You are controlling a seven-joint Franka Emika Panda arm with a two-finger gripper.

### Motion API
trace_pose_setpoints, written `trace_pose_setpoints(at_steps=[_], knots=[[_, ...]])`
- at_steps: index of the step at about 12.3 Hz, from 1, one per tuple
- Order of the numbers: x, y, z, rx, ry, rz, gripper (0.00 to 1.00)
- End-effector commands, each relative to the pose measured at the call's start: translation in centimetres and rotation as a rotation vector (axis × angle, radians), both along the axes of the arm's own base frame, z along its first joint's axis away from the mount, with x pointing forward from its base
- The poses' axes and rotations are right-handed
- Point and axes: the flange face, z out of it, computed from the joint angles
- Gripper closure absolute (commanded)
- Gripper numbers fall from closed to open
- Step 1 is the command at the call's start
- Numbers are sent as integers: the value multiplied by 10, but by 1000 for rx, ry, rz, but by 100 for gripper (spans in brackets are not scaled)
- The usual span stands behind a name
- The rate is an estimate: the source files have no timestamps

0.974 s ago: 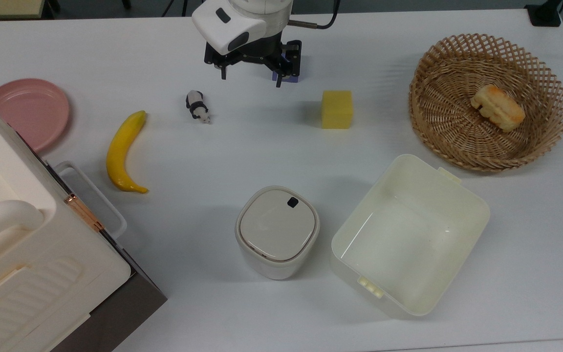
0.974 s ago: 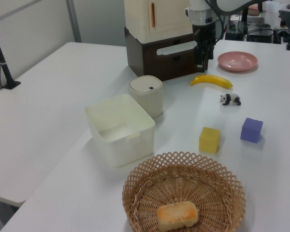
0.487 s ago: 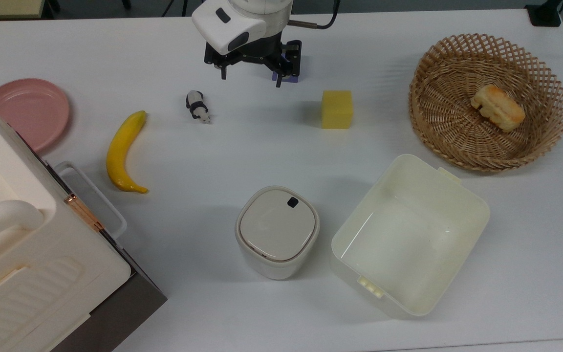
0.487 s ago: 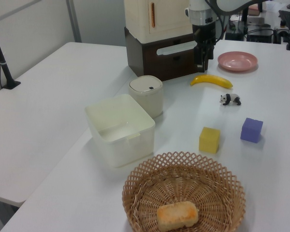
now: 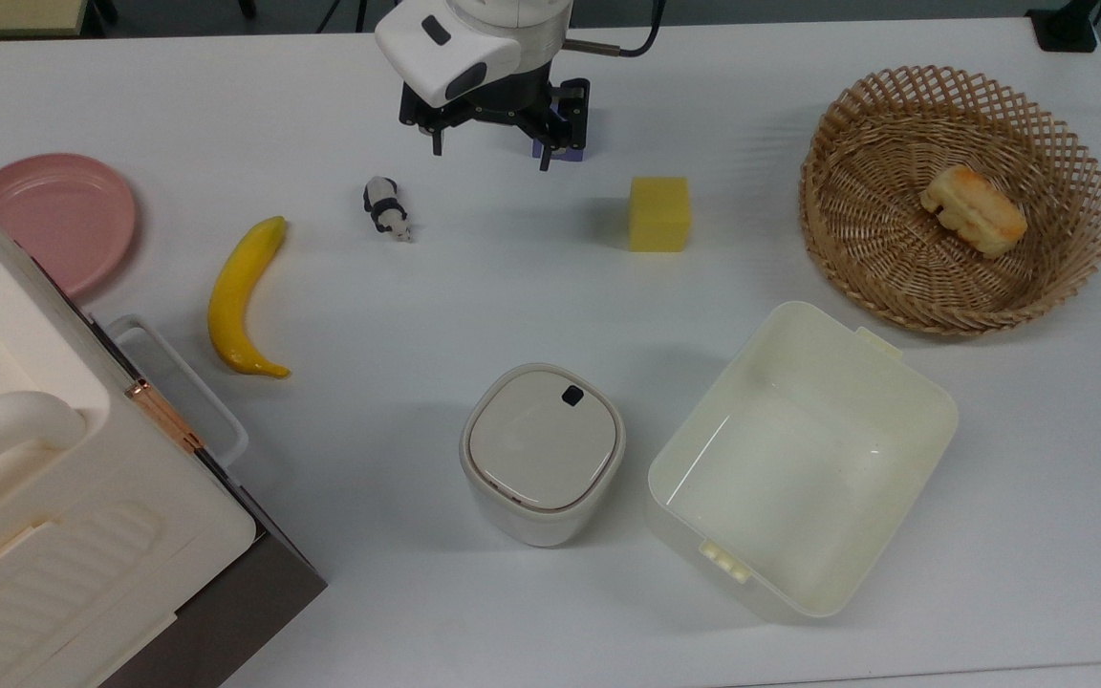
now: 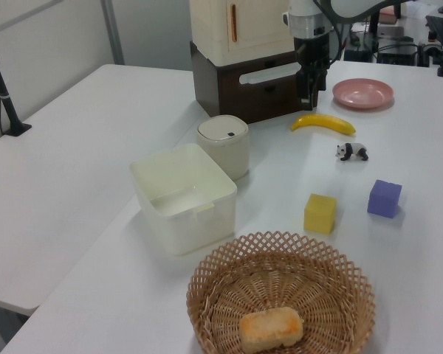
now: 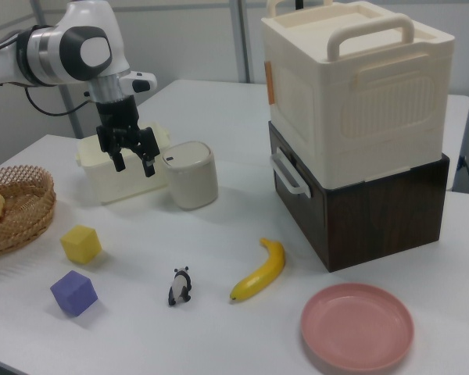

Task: Open the drawer

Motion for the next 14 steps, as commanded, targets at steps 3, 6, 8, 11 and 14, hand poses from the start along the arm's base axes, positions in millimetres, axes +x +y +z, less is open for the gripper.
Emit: trace_pose_setpoints(at_steps=[3,6,8,11,14], knots=[[-4,-8,3,4,21,21,0],[-3,-19,3,12,30,85,0],[-1,-31,3,16,26,106,0],[5,-62,6,34,5,224,0],[17,-108,12,18,-78,298,0]])
